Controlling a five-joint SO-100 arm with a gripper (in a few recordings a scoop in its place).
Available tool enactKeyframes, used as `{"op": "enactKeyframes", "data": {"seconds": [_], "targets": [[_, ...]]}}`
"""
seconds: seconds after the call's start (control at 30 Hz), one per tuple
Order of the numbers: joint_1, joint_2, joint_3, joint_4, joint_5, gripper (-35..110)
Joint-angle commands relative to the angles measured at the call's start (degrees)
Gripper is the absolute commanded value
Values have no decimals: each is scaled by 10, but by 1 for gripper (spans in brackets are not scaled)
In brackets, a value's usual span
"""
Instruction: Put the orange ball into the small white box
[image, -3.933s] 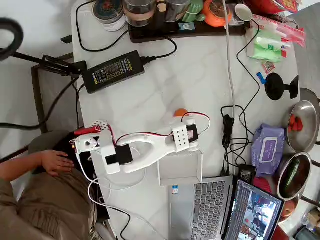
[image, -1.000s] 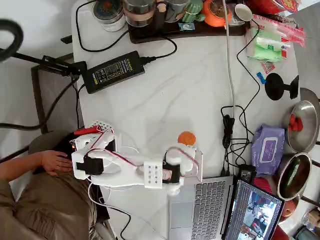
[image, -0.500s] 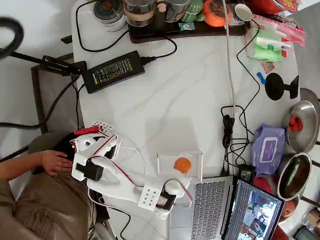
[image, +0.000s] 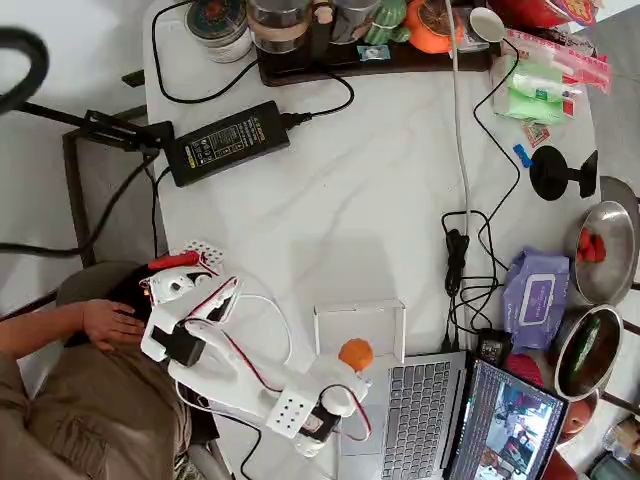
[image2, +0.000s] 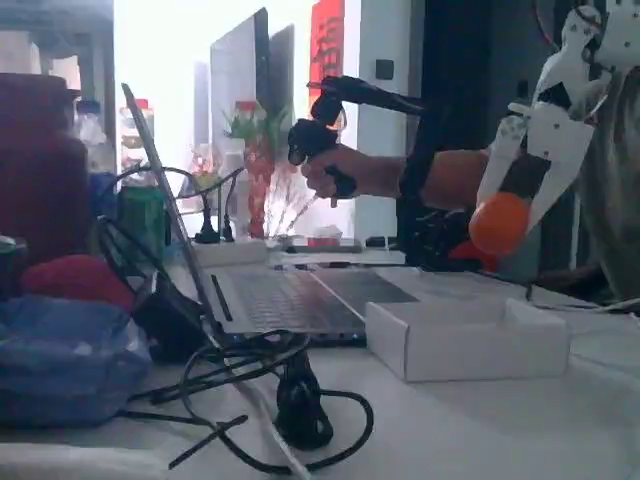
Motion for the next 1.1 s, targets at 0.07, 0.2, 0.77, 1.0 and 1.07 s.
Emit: {"op": "enactKeyframes", "data": {"seconds": [0.07, 0.2, 0.77, 1.0, 1.07], "targets": [[2, 1, -13, -20, -4, 5], [8, -65, -14, -45, -4, 5], [4, -148, -13, -93, -4, 6], [2, -156, -13, -93, -4, 6], [2, -156, -13, -92, -4, 6]]}}
